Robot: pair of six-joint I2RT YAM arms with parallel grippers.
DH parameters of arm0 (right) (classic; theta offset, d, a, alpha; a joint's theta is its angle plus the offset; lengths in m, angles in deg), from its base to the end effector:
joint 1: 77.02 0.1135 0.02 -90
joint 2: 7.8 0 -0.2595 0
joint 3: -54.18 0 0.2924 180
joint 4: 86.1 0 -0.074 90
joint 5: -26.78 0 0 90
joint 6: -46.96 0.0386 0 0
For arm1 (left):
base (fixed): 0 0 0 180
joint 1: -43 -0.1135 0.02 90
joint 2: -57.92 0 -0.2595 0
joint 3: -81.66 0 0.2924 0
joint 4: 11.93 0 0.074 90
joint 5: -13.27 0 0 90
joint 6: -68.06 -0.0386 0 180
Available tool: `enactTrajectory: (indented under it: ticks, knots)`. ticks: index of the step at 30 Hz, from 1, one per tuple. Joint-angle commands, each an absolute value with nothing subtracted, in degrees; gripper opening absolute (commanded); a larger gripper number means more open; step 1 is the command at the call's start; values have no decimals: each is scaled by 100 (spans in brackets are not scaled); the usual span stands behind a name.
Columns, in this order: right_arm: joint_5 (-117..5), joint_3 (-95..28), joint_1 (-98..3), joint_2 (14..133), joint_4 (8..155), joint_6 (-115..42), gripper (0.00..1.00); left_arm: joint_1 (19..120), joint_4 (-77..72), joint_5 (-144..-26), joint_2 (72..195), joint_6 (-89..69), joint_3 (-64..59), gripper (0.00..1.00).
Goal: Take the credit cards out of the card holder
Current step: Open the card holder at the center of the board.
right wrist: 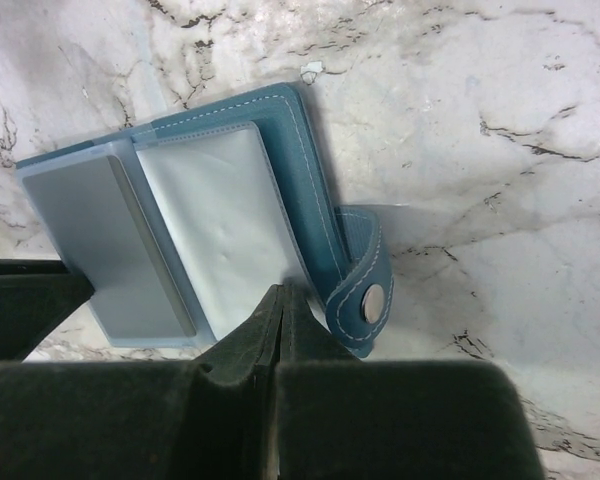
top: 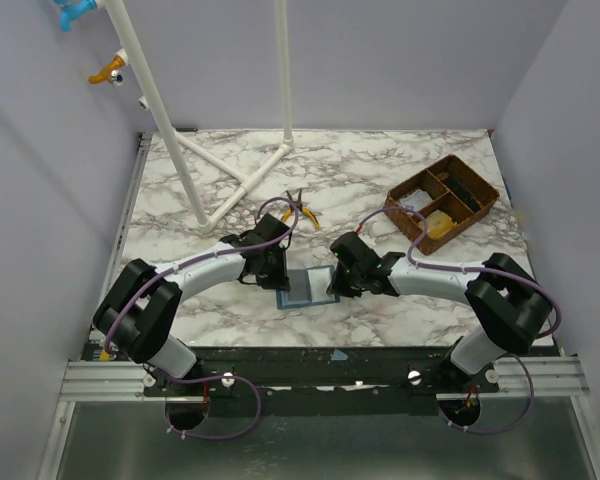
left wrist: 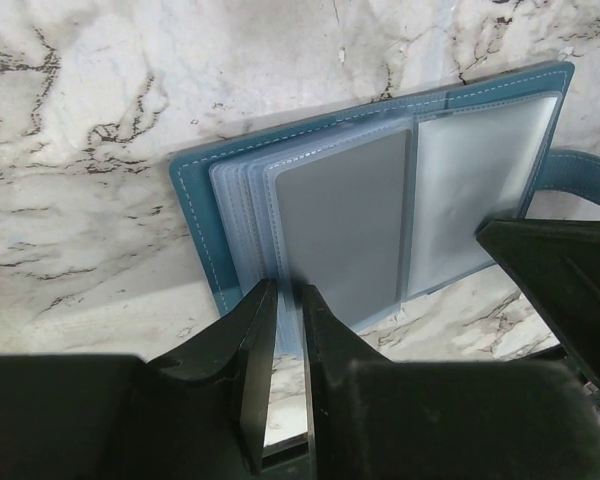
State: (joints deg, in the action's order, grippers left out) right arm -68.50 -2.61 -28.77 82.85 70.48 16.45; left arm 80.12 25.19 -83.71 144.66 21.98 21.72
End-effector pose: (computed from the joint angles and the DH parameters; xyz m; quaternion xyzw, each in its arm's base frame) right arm 0.2201 0.2412 0.1155 0.1068 0.9526 0.2012 0.2016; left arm 0.2488 -0.1942 0.1399 -0.0440 0.9715 -0.1914 0.1327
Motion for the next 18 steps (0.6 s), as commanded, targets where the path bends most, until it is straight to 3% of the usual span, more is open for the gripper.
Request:
enactTrajectory:
  ticks: [1,4,9,18]
  knots:
    - [-6876,-364,-2903,8420,7059,1491,1,7993,2343,-8468,14612,2088,2009,19]
    - [-6764,-446,-2903,8422,7166,1390,2,7999,2351,-8481,14680,2094,1972,19]
    - [-6589,-698,-2903,8500,7284,1181,15,8008,2344,-8580,14712,2086,1931,18]
    - [-6588,-839,-2903,8759,7208,1216,18,8025,2365,-8761,14596,2066,1752,18]
